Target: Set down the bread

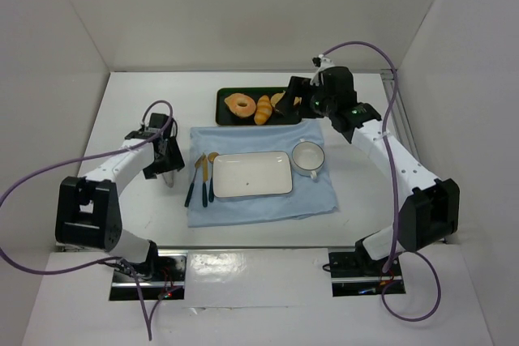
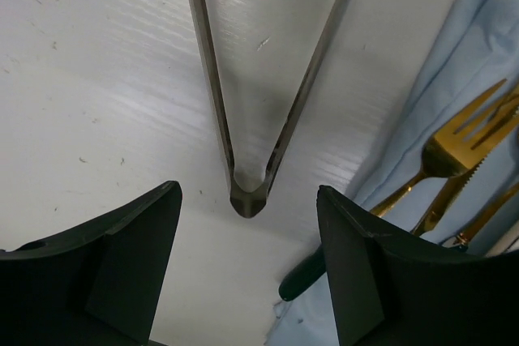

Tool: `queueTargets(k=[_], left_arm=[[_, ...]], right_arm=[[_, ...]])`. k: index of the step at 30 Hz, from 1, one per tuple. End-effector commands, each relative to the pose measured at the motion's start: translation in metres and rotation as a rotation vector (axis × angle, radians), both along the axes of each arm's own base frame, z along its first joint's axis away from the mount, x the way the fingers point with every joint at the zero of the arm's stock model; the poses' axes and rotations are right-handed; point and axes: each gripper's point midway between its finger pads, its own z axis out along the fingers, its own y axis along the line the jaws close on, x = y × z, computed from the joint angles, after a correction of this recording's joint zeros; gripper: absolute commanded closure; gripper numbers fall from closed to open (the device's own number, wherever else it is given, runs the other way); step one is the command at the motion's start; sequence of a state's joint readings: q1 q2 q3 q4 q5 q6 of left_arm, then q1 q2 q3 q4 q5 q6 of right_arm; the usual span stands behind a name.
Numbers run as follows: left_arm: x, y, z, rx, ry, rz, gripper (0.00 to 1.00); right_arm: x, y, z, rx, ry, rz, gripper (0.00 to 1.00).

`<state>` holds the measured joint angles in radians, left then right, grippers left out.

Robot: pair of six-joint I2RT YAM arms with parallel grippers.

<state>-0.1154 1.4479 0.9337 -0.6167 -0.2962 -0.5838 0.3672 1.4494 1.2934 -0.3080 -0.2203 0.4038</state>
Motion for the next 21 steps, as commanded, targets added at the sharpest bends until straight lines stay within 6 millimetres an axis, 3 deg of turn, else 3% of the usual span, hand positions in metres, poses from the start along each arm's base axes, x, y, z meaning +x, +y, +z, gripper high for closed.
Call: queueTargets(k=[1, 6, 14, 21], left_arm=[[0.008, -0.004, -0.006, -0.048, 0.024, -0.011, 0.19], [0.008, -0.002, -0.028, -0.062, 0.095, 0.002, 0.19], [0.032, 0.008, -0.033, -0.053, 0.105, 0.006, 0.19], [0.057, 0.018, -0.04, -0.054, 0.111, 0.005, 0.19]], right_arm=[[0.004, -0.006, 0.036, 0.05, -0.091, 0.001, 0.07], [0.005, -0.016, 0.036, 0.06, -0.088, -0.006, 0.07], [0.009, -0.035, 0.043, 0.077, -0.106, -0.032, 0.07], [0.009, -0.034, 0.041, 0.08, -0.105, -0.023, 0.07]])
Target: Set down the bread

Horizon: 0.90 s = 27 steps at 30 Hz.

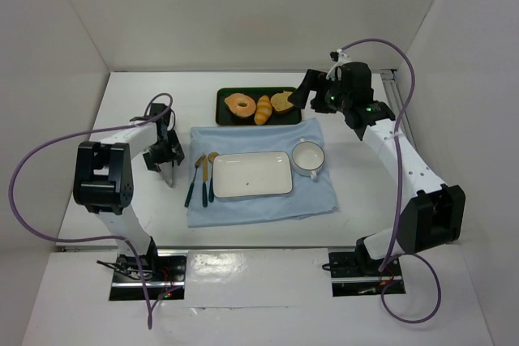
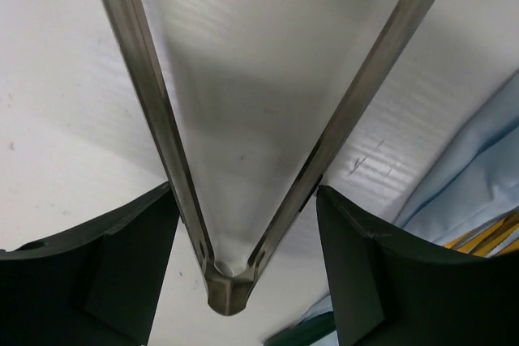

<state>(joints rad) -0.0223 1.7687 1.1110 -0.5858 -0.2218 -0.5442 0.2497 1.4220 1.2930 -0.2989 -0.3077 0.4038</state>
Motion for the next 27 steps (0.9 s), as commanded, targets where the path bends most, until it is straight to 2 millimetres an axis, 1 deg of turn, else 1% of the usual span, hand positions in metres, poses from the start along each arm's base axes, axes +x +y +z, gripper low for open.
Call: queueTargets(k=[1, 3, 4, 5, 6, 8, 9, 10, 12, 13, 14, 15, 16, 17, 18, 19, 20, 21, 22, 23, 24, 25, 26, 27], left_arm=[[0.015, 0.003, -0.003, -0.006, 0.002, -0.027, 0.19], [0.021, 0.007, -0.004, -0.003, 0.0, -0.027, 0.19], [0.019, 0.008, -0.011, -0.012, 0.021, -0.02, 0.19], [0.023, 0.009, -0.011, -0.01, 0.019, -0.03, 0.19], [0.022, 0.009, -0.014, -0.01, 0.03, -0.03, 0.19], [0.028, 0.007, -0.017, -0.018, 0.034, -0.043, 0.21], [0.027, 0.009, -0.021, -0.026, 0.045, -0.045, 0.21], [0.03, 0.009, -0.018, -0.026, 0.036, -0.045, 0.22], [0.029, 0.008, -0.022, -0.035, 0.047, -0.056, 0.23], [0.027, 0.008, -0.026, -0.035, 0.059, -0.056, 0.25], [0.023, 0.005, -0.029, -0.048, 0.07, -0.059, 0.3], [0.026, 0.003, -0.029, -0.061, 0.058, -0.063, 0.32], [0.023, 0.003, -0.031, -0.061, 0.067, -0.062, 0.36], [0.022, 0.001, -0.033, -0.073, 0.067, -0.065, 0.45], [0.022, 0.001, -0.033, -0.073, 0.067, -0.065, 0.48], [0.02, -0.001, -0.031, -0.083, 0.064, -0.068, 0.5], [0.025, -0.001, -0.025, -0.082, 0.035, -0.069, 0.5], [0.023, -0.003, -0.024, -0.095, 0.032, -0.073, 0.5], [0.025, -0.003, -0.019, -0.094, 0.017, -0.073, 0.5], [0.027, 0.0, -0.013, -0.093, -0.002, -0.065, 0.5], [0.031, -0.002, 0.001, -0.101, -0.043, -0.07, 0.5], [0.034, -0.002, 0.011, -0.099, -0.065, -0.071, 0.5], [0.041, -0.002, 0.024, -0.097, -0.106, -0.073, 0.5], [0.044, -0.003, 0.035, -0.104, -0.128, -0.077, 0.5]], right_arm=[[0.0, -0.002, 0.025, 0.031, -0.083, 0.005, 0.07], [0.0, -0.003, 0.025, 0.031, -0.083, 0.005, 0.07], [0.0, -0.002, 0.03, 0.033, -0.092, 0.005, 0.07], [0.001, -0.002, 0.024, 0.029, -0.074, 0.005, 0.07], [0.001, -0.002, 0.024, 0.029, -0.074, 0.005, 0.07], [0.001, -0.002, 0.024, 0.036, -0.069, 0.001, 0.07], [0.001, -0.002, 0.024, 0.036, -0.069, 0.001, 0.07], [0.001, -0.002, 0.024, 0.036, -0.069, 0.001, 0.07], [0.001, -0.002, 0.024, 0.036, -0.069, 0.001, 0.07], [0.001, -0.002, 0.024, 0.036, -0.069, 0.001, 0.07], [0.003, -0.005, 0.028, 0.038, -0.078, -0.008, 0.07], [0.004, -0.007, 0.028, 0.035, -0.079, -0.016, 0.07], [0.004, -0.007, 0.028, 0.034, -0.079, -0.016, 0.07], [0.004, -0.007, 0.028, 0.034, -0.079, -0.016, 0.07], [0.004, -0.007, 0.028, 0.034, -0.079, -0.016, 0.07], [0.006, -0.006, 0.024, 0.032, -0.07, -0.016, 0.07], [0.006, -0.006, 0.024, 0.032, -0.07, -0.016, 0.07], [0.007, -0.006, 0.027, 0.035, -0.082, -0.016, 0.07], [0.007, -0.006, 0.027, 0.042, -0.078, -0.02, 0.07], [0.006, -0.006, 0.023, 0.04, -0.069, -0.02, 0.07], [0.006, -0.006, 0.023, 0.04, -0.069, -0.02, 0.07], [0.007, -0.006, 0.025, 0.042, -0.077, -0.02, 0.07], [0.007, -0.006, 0.021, 0.04, -0.069, -0.02, 0.07], [0.006, -0.006, 0.021, 0.04, -0.069, -0.02, 0.08]])
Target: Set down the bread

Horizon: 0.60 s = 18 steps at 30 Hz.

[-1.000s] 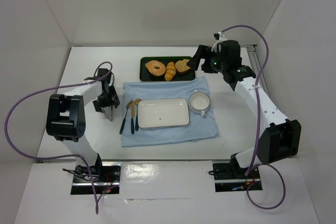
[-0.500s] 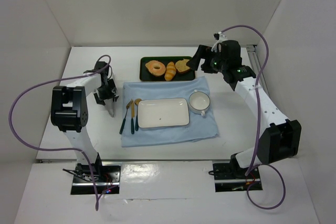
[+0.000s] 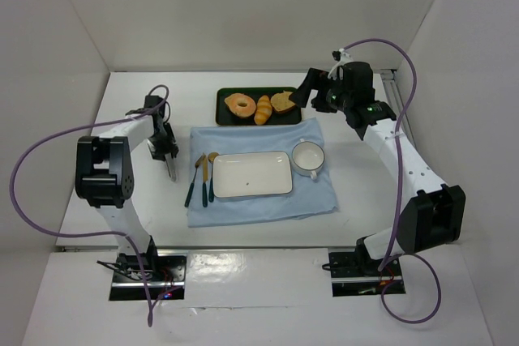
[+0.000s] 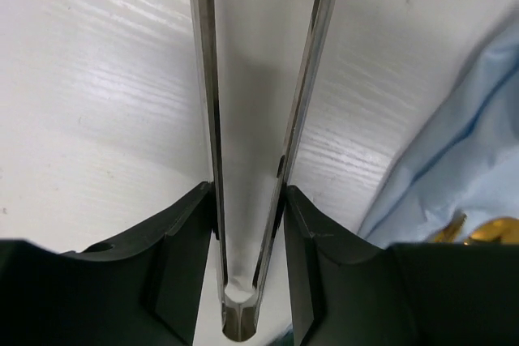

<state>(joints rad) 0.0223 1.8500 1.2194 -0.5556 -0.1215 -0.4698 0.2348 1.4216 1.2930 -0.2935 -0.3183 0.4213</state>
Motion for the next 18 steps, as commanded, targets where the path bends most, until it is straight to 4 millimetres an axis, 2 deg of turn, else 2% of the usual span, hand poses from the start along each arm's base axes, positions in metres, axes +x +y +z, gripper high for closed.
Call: queueTargets(k=[1, 4, 5, 8, 9, 13, 17, 18], left_arm=[[0.011, -0.004, 0.052, -0.029, -0.129, -0.021, 0.5], [0.019, -0.006, 0.09, -0.042, -0.206, -0.009, 0.5], [0.023, -0.008, 0.112, -0.059, -0.268, 0.005, 0.5], [0.021, -0.017, 0.14, -0.115, -0.337, 0.03, 0.5], [0.021, -0.021, 0.161, -0.136, -0.392, 0.03, 0.49], [0.017, -0.039, 0.2, -0.222, -0.496, 0.011, 0.47], [0.019, -0.057, 0.221, -0.317, -0.537, -0.034, 0.46], [0.019, -0.068, 0.226, -0.375, -0.545, -0.063, 0.46]], right_arm=[[0.004, -0.001, 0.019, 0.031, -0.068, -0.003, 0.08], [0.005, 0.002, 0.024, 0.048, -0.084, 0.002, 0.08], [0.005, 0.002, 0.024, 0.048, -0.084, 0.002, 0.08], [0.006, 0.002, 0.026, 0.057, -0.088, -0.001, 0.09], [0.006, 0.002, 0.026, 0.057, -0.088, -0.001, 0.09], [0.006, -0.001, 0.028, 0.04, -0.082, -0.017, 0.09], [0.002, -0.003, 0.032, 0.036, -0.098, -0.013, 0.09], [-0.001, -0.003, 0.032, 0.036, -0.099, -0.013, 0.09]])
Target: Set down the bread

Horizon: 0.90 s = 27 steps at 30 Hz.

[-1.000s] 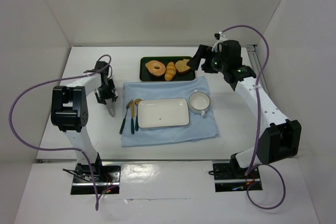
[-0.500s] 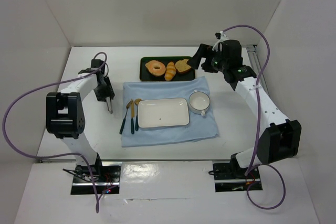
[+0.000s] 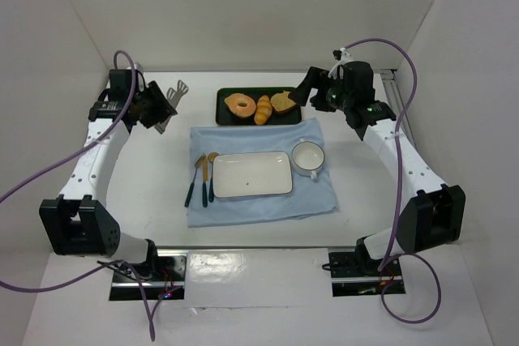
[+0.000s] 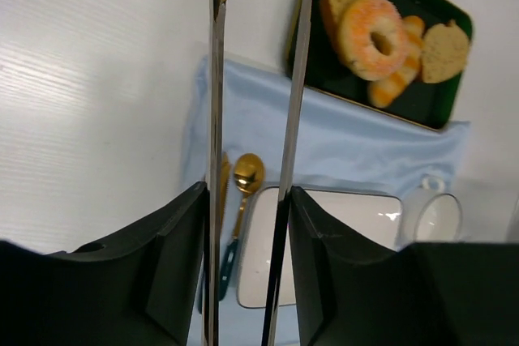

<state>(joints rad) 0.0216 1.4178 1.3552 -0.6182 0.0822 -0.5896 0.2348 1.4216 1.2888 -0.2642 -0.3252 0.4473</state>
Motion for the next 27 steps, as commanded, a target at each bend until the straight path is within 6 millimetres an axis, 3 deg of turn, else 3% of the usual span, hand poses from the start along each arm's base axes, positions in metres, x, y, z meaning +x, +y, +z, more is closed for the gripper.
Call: queueTargets(k=[1, 4, 11, 13, 16, 27], left_arm=[[0.003, -0.034, 0.027, -0.152, -0.062, -0.111, 0.45], [0.003, -0.058, 0.028, -0.262, -0.073, -0.19, 0.45], [0.0, -0.089, 0.021, -0.453, -0.075, -0.263, 0.43], [0.001, -0.098, 0.029, -0.489, -0.118, -0.295, 0.43], [0.001, -0.105, 0.029, -0.527, -0.126, -0.308, 0.43], [0.012, -0.116, -0.004, -0.565, -0.049, -0.307, 0.41]], right_arm=[[-0.005, -0.006, 0.032, 0.01, -0.099, -0.011, 0.09], [-0.011, -0.007, 0.034, 0.021, -0.105, -0.015, 0.09], [-0.019, -0.011, 0.027, 0.016, -0.097, -0.023, 0.09], [-0.021, -0.011, 0.027, 0.018, -0.104, -0.023, 0.09], [-0.024, -0.014, 0.025, -0.004, -0.101, -0.027, 0.09], [-0.029, -0.015, 0.011, -0.006, -0.084, -0.026, 0.09]])
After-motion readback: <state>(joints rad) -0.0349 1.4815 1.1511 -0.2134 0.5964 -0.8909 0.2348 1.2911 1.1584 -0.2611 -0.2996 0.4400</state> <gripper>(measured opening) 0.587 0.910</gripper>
